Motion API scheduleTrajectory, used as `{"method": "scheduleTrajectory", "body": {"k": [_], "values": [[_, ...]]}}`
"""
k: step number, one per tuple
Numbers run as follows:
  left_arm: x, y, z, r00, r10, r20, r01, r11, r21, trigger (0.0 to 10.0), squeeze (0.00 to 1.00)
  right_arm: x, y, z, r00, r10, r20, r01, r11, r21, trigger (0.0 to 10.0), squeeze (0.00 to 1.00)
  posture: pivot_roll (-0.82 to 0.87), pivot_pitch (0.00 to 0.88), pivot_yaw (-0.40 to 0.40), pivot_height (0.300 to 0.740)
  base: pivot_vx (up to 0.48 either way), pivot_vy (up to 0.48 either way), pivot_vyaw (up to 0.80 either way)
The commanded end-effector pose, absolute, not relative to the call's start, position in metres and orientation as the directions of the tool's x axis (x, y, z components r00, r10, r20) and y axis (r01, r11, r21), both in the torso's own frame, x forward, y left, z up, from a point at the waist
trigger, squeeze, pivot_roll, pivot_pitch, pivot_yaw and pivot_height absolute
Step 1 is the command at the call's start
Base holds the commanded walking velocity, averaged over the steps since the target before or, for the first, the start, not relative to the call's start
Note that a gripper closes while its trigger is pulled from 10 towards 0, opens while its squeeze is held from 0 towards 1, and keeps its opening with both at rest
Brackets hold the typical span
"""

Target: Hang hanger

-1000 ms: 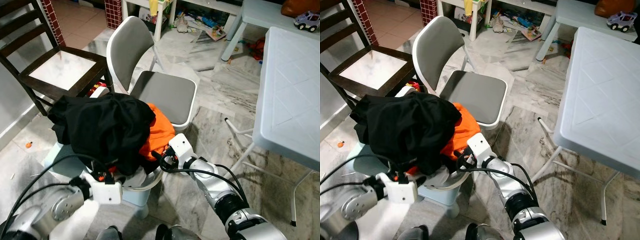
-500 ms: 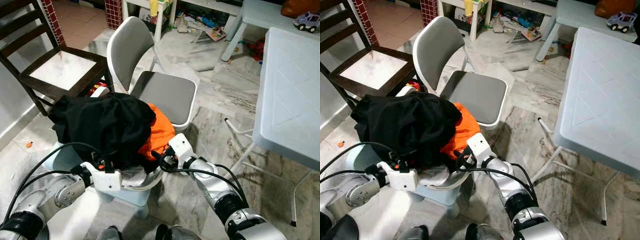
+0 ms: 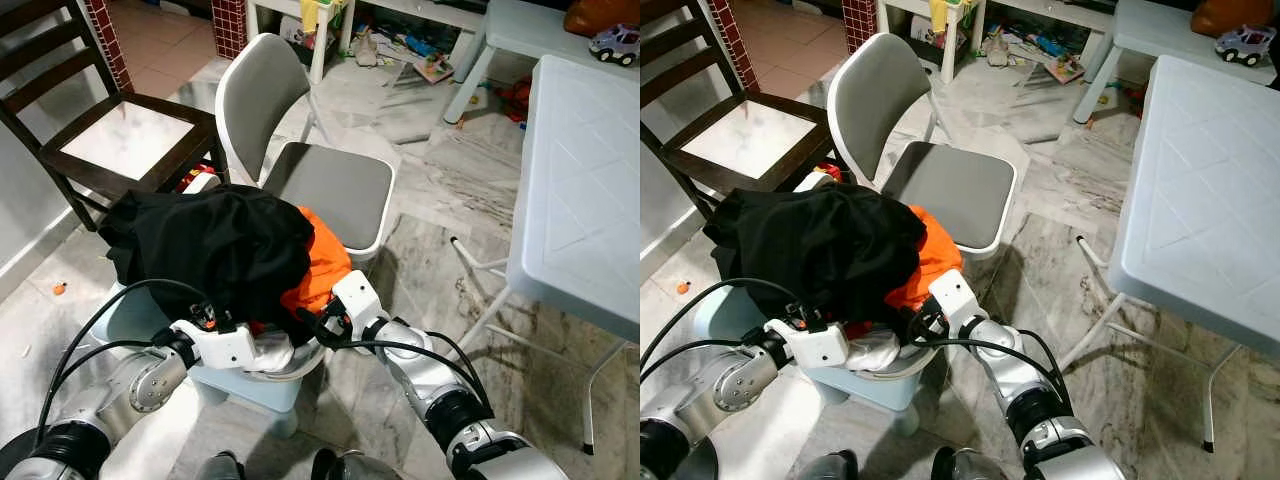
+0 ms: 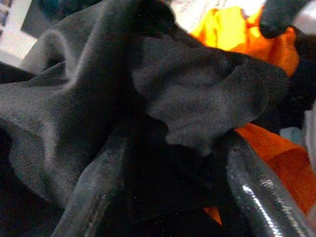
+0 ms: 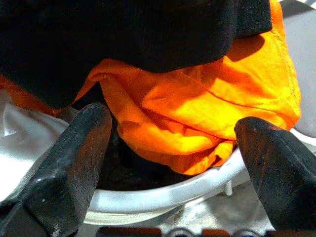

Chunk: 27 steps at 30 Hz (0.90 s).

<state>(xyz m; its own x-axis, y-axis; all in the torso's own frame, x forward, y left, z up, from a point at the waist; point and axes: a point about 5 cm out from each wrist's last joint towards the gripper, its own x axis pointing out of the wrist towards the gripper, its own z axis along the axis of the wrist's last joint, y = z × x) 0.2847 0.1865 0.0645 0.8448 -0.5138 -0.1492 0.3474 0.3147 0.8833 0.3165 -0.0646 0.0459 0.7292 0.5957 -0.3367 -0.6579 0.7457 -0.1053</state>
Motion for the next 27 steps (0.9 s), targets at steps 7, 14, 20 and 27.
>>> {"method": "scheduleTrajectory", "body": {"k": [7,14,20,27], "values": [[0.294,0.185,0.075,0.911,-0.411,-0.041,0.283,0.550,0.786,0.0,0.00,0.312,-0.069,0.039,0.706,0.602,-0.373,-0.673,0.735,-0.087,10.0,0.00,0.13,0.180,-0.119,0.740,0.000,0.000,0.00],[0.302,0.180,0.086,0.923,-0.385,0.012,0.253,0.632,0.733,0.0,0.00,0.311,-0.070,0.038,0.709,0.599,-0.372,-0.670,0.737,-0.090,10.0,0.00,0.13,0.183,-0.117,0.740,0.000,0.000,0.00],[0.314,0.172,0.117,0.933,-0.334,0.132,0.196,0.781,0.593,0.0,0.00,0.310,-0.071,0.037,0.708,0.598,-0.376,-0.670,0.737,-0.089,10.0,0.00,0.13,0.184,-0.119,0.740,0.000,0.000,0.00],[0.324,0.153,0.171,0.911,-0.287,0.297,0.189,0.929,0.318,0.0,0.00,0.311,-0.069,0.038,0.707,0.598,-0.377,-0.671,0.736,-0.091,10.0,0.00,0.14,0.185,-0.123,0.740,0.000,0.000,0.00]]}}
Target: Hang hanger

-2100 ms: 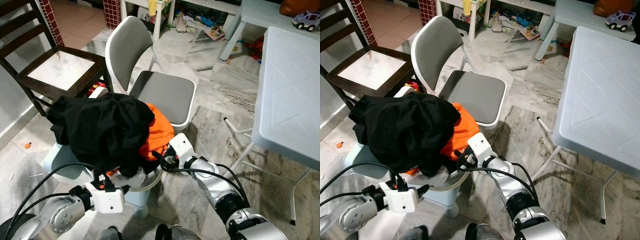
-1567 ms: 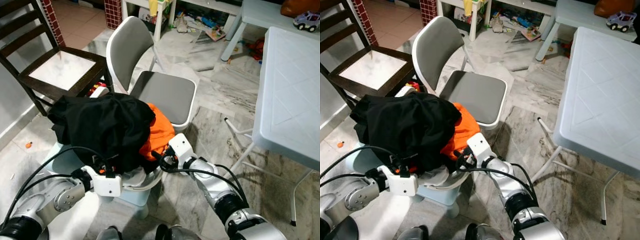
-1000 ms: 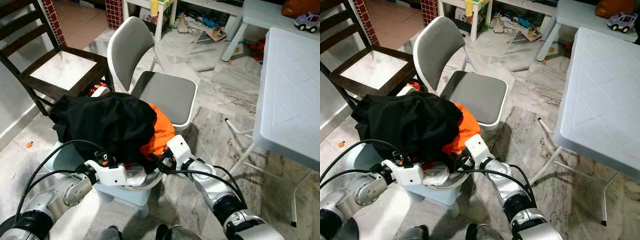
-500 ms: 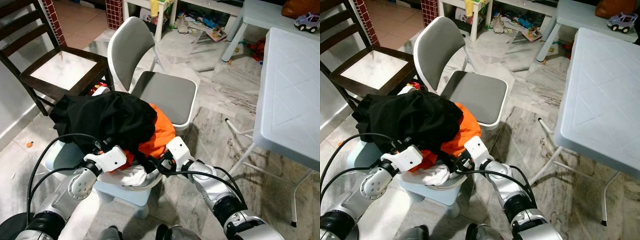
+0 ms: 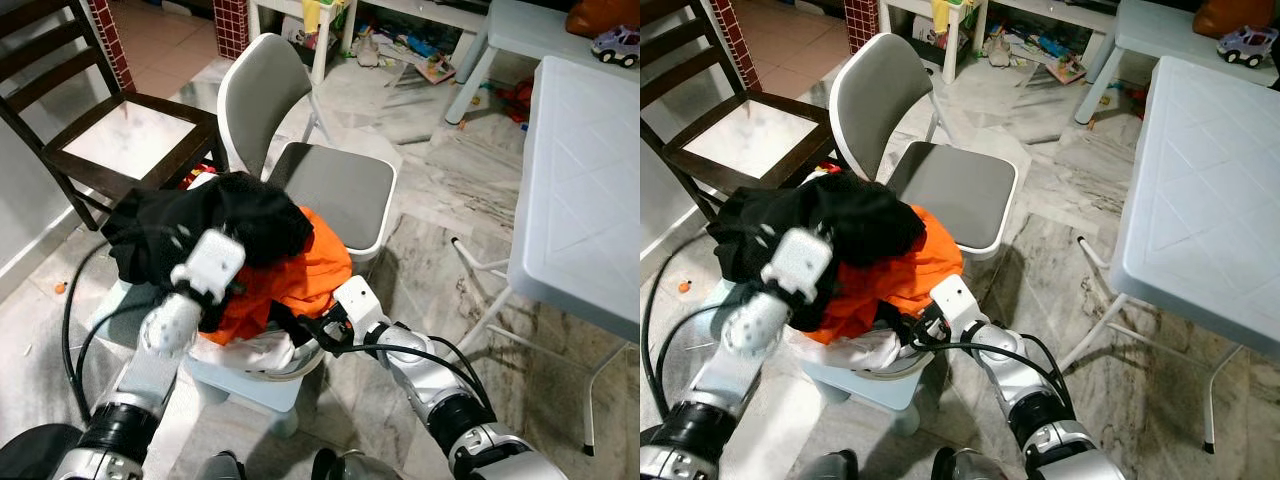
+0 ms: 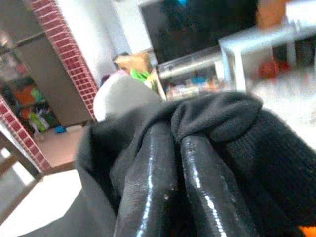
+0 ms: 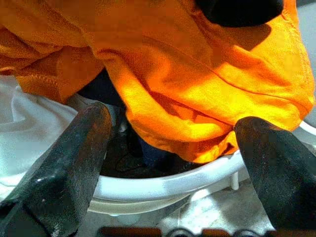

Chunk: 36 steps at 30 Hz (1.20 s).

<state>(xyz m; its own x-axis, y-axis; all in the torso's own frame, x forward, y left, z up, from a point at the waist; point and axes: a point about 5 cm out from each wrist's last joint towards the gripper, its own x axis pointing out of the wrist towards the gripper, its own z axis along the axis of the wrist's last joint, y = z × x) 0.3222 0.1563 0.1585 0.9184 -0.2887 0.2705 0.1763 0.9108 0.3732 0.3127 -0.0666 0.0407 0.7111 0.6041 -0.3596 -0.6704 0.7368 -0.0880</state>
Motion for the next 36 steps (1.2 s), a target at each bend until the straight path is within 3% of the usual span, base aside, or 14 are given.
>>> {"method": "scheduleTrajectory", "body": {"k": [1,3,7,12,14,17,23,25,33,34,35,36], "values": [[0.324,0.150,0.179,0.902,-0.292,0.318,0.201,0.936,0.290,0.0,0.00,0.311,-0.068,0.038,0.706,0.599,-0.377,-0.672,0.735,-0.091,10.0,0.00,0.14,0.186,-0.123,0.740,0.000,0.000,0.00],[0.323,0.140,0.205,0.866,-0.317,0.387,0.246,0.944,0.221,0.0,0.00,0.312,-0.068,0.038,0.705,0.600,-0.378,-0.674,0.733,-0.092,10.0,0.00,0.14,0.185,-0.124,0.740,0.000,0.000,0.00],[0.323,0.139,0.247,0.828,-0.246,0.504,0.264,0.964,0.037,0.0,0.00,0.311,-0.067,0.038,0.704,0.601,-0.379,-0.676,0.731,-0.095,10.0,0.00,0.14,0.187,-0.123,0.740,0.000,0.000,0.00],[0.320,0.170,0.274,0.825,-0.059,0.562,0.185,0.968,-0.169,0.0,0.00,0.311,-0.067,0.037,0.703,0.600,-0.383,-0.676,0.731,-0.096,10.0,0.00,0.14,0.186,-0.123,0.740,0.000,0.000,0.00],[0.317,0.200,0.257,0.872,0.066,0.485,0.065,0.966,-0.249,0.0,0.00,0.310,-0.068,0.036,0.701,0.599,-0.387,-0.677,0.730,-0.096,10.0,0.00,0.14,0.187,-0.123,0.740,0.000,0.000,0.00],[0.306,0.222,0.224,0.917,0.163,0.363,-0.064,0.961,-0.269,0.0,0.00,0.310,-0.067,0.036,0.700,0.599,-0.389,-0.678,0.729,-0.097,10.0,0.00,0.15,0.190,-0.124,0.740,0.000,0.000,0.00],[0.284,0.234,0.181,0.950,0.234,0.209,-0.173,0.946,-0.273,0.0,0.00,0.310,-0.068,0.036,0.698,0.599,-0.393,-0.680,0.727,-0.099,10.0,0.00,0.16,0.199,-0.127,0.740,0.000,0.000,0.00],[0.273,0.232,0.152,0.968,0.233,0.095,-0.203,0.947,-0.247,0.0,0.00,0.310,-0.066,0.036,0.694,0.602,-0.394,-0.683,0.724,-0.098,10.0,0.00,0.16,0.202,-0.129,0.740,0.000,0.000,0.00],[0.257,0.226,0.109,0.975,0.212,-0.061,-0.220,0.956,-0.193,0.0,0.00,0.310,-0.062,0.036,0.686,0.611,-0.394,-0.692,0.715,-0.098,10.0,0.00,0.17,0.205,-0.132,0.740,0.000,0.000,0.00],[0.256,0.227,0.106,0.976,0.209,-0.066,-0.218,0.958,-0.187,2.9,0.00,0.310,-0.063,0.036,0.687,0.610,-0.395,-0.692,0.715,-0.099,10.0,0.00,0.17,0.205,-0.132,0.740,0.000,0.000,0.00],[0.254,0.228,0.104,0.974,0.212,-0.073,-0.221,0.962,-0.159,4.2,0.00,0.310,-0.064,0.036,0.688,0.608,-0.396,-0.691,0.716,-0.100,10.0,0.00,0.17,0.205,-0.132,0.740,0.000,0.000,0.00],[0.253,0.229,0.104,0.977,0.207,-0.056,-0.213,0.970,-0.118,10.0,1.00,0.310,-0.065,0.036,0.689,0.607,-0.397,-0.690,0.717,-0.101,10.0,0.00,0.16,0.206,-0.131,0.740,0.000,0.000,0.00]]}}
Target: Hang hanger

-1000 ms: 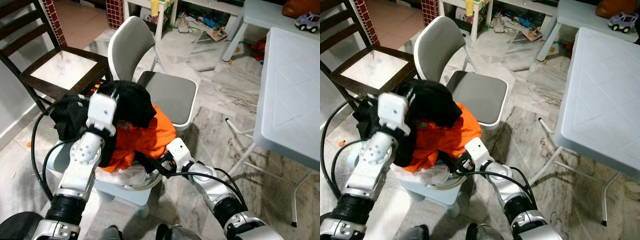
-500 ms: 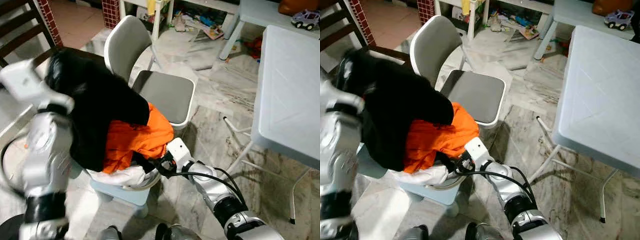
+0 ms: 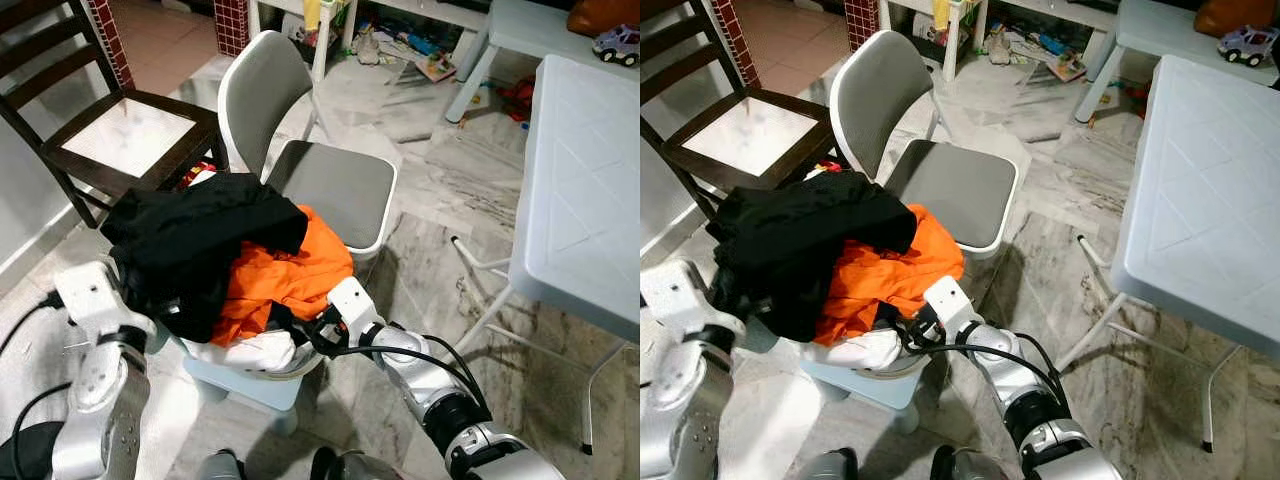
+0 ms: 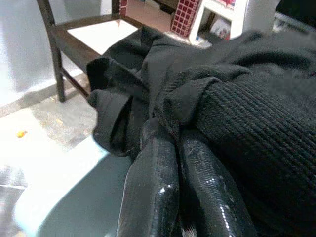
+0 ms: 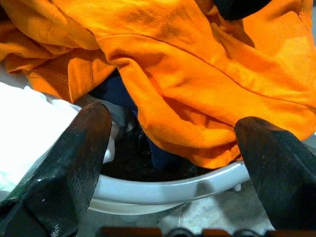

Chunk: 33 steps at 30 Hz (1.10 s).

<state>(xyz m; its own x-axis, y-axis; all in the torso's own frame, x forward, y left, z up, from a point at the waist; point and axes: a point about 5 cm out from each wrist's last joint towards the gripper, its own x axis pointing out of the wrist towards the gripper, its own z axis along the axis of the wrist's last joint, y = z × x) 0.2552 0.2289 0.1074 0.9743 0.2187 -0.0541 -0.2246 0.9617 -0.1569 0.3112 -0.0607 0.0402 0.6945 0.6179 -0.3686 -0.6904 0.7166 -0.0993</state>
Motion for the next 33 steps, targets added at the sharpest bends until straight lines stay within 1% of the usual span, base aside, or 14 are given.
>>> {"method": "scheduleTrajectory", "body": {"k": [1,2,7,8,10,11,13,17,19,20,23,24,31,33], "values": [[0.252,0.228,0.106,0.984,0.176,-0.027,-0.177,0.984,-0.028,10.0,1.00,0.310,-0.066,0.036,0.690,0.606,-0.397,-0.689,0.717,-0.103,10.0,0.00,0.16,0.205,-0.130,0.740,0.000,0.000,0.00],[0.252,0.228,0.106,0.984,0.176,-0.027,-0.177,0.984,-0.028,10.0,1.00,0.310,-0.066,0.036,0.690,0.606,-0.397,-0.689,0.717,-0.103,10.0,0.00,0.16,0.205,-0.130,0.740,0.000,0.000,0.00],[0.244,0.228,0.111,0.990,0.132,0.054,-0.140,0.967,0.214,10.0,1.00,0.310,-0.067,0.036,0.699,0.596,-0.395,-0.680,0.725,-0.110,10.0,0.00,0.15,0.207,-0.116,0.740,0.000,0.000,0.00],[0.242,0.227,0.110,0.991,0.123,0.058,-0.133,0.964,0.230,10.0,1.00,0.310,-0.067,0.036,0.700,0.595,-0.395,-0.679,0.727,-0.108,10.0,0.00,0.15,0.207,-0.116,0.740,0.000,0.000,0.00],[0.235,0.223,0.111,0.991,0.074,0.111,-0.106,0.943,0.317,10.0,1.00,0.309,-0.068,0.034,0.702,0.592,-0.396,-0.676,0.730,-0.106,10.0,0.00,0.16,0.206,-0.112,0.740,0.000,0.000,0.00],[0.233,0.224,0.112,0.988,0.073,0.133,-0.116,0.930,0.350,10.0,1.00,0.309,-0.068,0.034,0.701,0.592,-0.397,-0.676,0.730,-0.105,10.0,0.00,0.16,0.206,-0.111,0.740,0.000,0.000,0.00],[0.232,0.225,0.112,0.986,0.075,0.146,-0.124,0.921,0.369,10.0,1.00,0.309,-0.067,0.034,0.701,0.593,-0.397,-0.676,0.729,-0.105,10.0,0.00,0.16,0.206,-0.110,0.740,0.000,0.000,0.00],[0.220,0.222,0.109,0.981,0.005,0.192,-0.110,0.833,0.542,10.0,1.00,0.307,-0.065,0.033,0.698,0.597,-0.395,-0.678,0.728,-0.098,10.0,0.00,0.15,0.205,-0.107,0.740,0.000,0.000,0.00],[0.218,0.222,0.107,0.980,-0.006,0.198,-0.111,0.812,0.573,10.0,1.00,0.307,-0.066,0.033,0.698,0.598,-0.394,-0.679,0.728,-0.097,10.0,0.00,0.16,0.204,-0.107,0.740,0.000,0.000,0.00],[0.215,0.222,0.103,0.980,-0.015,0.197,-0.112,0.782,0.613,10.0,1.00,0.307,-0.066,0.033,0.698,0.598,-0.395,-0.678,0.728,-0.096,10.0,0.00,0.16,0.205,-0.108,0.740,0.000,0.000,0.00],[0.210,0.223,0.096,0.982,-0.023,0.189,-0.108,0.753,0.649,10.0,1.00,0.307,-0.066,0.033,0.698,0.597,-0.396,-0.678,0.729,-0.096,10.0,0.00,0.16,0.204,-0.109,0.740,0.000,0.000,0.00],[0.204,0.223,0.089,0.983,-0.034,0.183,-0.101,0.724,0.683,10.0,1.00,0.308,-0.067,0.033,0.697,0.597,-0.396,-0.678,0.728,-0.096,10.0,0.00,0.16,0.203,-0.111,0.740,0.000,0.000,0.00],[0.180,0.223,0.057,0.993,-0.088,0.077,-0.003,0.640,0.768,10.0,1.00,0.308,-0.064,0.034,0.694,0.603,-0.394,-0.683,0.724,-0.095,10.0,0.00,0.16,0.206,-0.113,0.740,0.000,0.000,0.00],[0.173,0.225,0.049,0.992,-0.112,0.049,0.027,0.591,0.806,10.0,1.00,0.308,-0.064,0.034,0.692,0.605,-0.393,-0.685,0.723,-0.094,10.0,0.00,0.17,0.211,-0.113,0.740,0.000,0.000,0.00]]}}
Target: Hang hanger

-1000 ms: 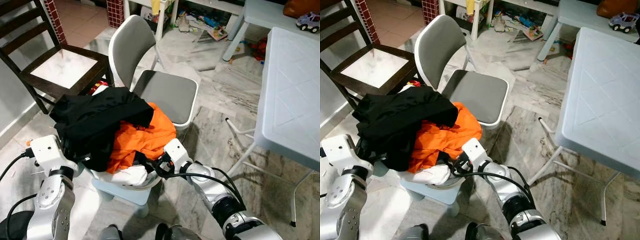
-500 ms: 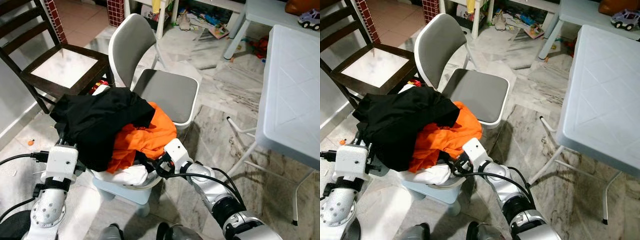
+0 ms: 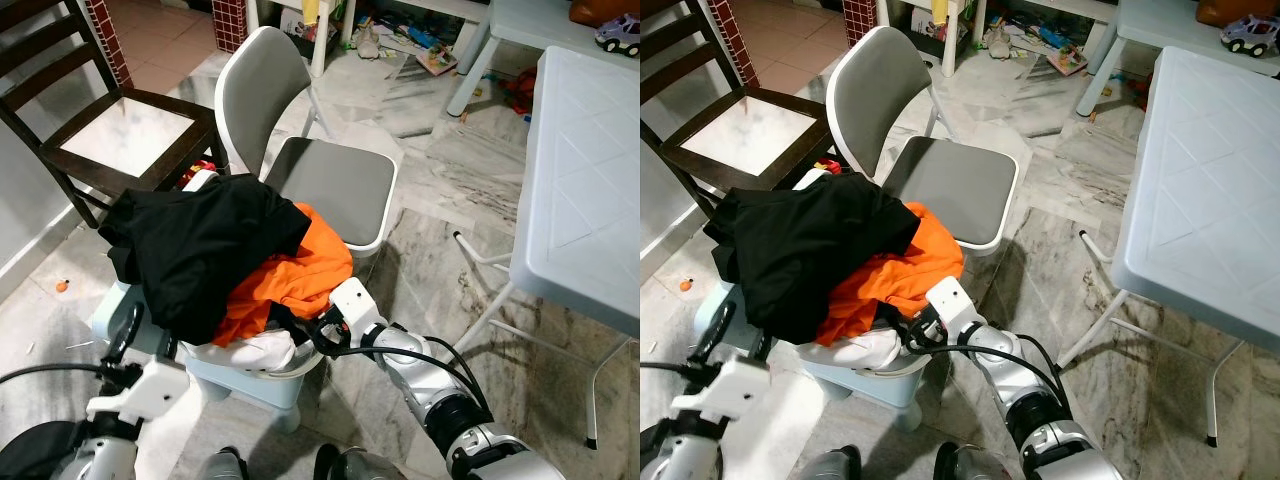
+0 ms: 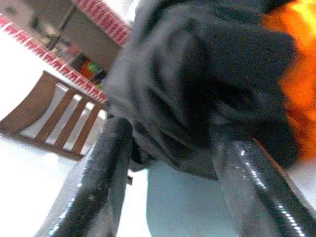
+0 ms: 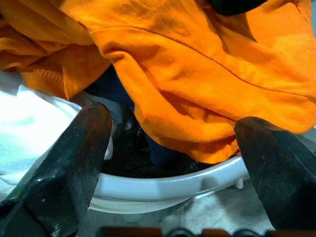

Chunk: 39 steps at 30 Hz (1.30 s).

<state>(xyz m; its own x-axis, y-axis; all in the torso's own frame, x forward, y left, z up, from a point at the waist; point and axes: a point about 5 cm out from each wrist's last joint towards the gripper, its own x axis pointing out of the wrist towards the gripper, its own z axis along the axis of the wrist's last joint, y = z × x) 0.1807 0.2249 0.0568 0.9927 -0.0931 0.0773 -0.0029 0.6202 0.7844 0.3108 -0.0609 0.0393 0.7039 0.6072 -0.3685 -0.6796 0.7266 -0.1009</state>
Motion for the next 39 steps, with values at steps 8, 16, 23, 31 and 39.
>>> {"method": "scheduleTrajectory", "body": {"k": [8,16,23,31,39], "values": [[0.165,0.221,0.040,0.978,-0.211,0.007,0.101,0.496,0.863,10.0,1.00,0.306,-0.064,0.032,0.690,0.605,-0.397,-0.685,0.723,-0.090,10.0,0.00,0.16,0.214,-0.110,0.740,0.000,0.000,0.00],[0.183,0.205,0.069,0.900,-0.435,0.035,0.116,0.317,0.941,10.0,1.00,0.307,-0.065,0.033,0.691,0.602,-0.399,-0.684,0.724,-0.092,10.0,0.00,0.16,0.214,-0.111,0.740,0.000,0.000,0.00],[0.193,0.202,0.091,0.850,-0.526,0.027,0.113,0.231,0.966,10.0,1.00,0.308,-0.065,0.033,0.693,0.601,-0.398,-0.682,0.725,-0.092,10.0,0.00,0.16,0.213,-0.103,0.740,0.000,0.000,0.00],[0.200,0.205,0.101,0.812,-0.577,-0.087,0.243,0.199,0.949,10.0,1.00,0.307,-0.065,0.032,0.695,0.597,-0.401,-0.679,0.729,-0.091,10.0,0.00,0.17,0.211,-0.099,0.740,0.000,0.000,0.00],[0.203,0.209,0.094,0.774,-0.603,-0.190,0.321,0.116,0.940,10.0,1.00,0.309,-0.063,0.034,0.695,0.598,-0.399,-0.679,0.729,-0.090,10.0,0.00,0.17,0.210,-0.101,0.740,0.000,0.000,0.00]]}}
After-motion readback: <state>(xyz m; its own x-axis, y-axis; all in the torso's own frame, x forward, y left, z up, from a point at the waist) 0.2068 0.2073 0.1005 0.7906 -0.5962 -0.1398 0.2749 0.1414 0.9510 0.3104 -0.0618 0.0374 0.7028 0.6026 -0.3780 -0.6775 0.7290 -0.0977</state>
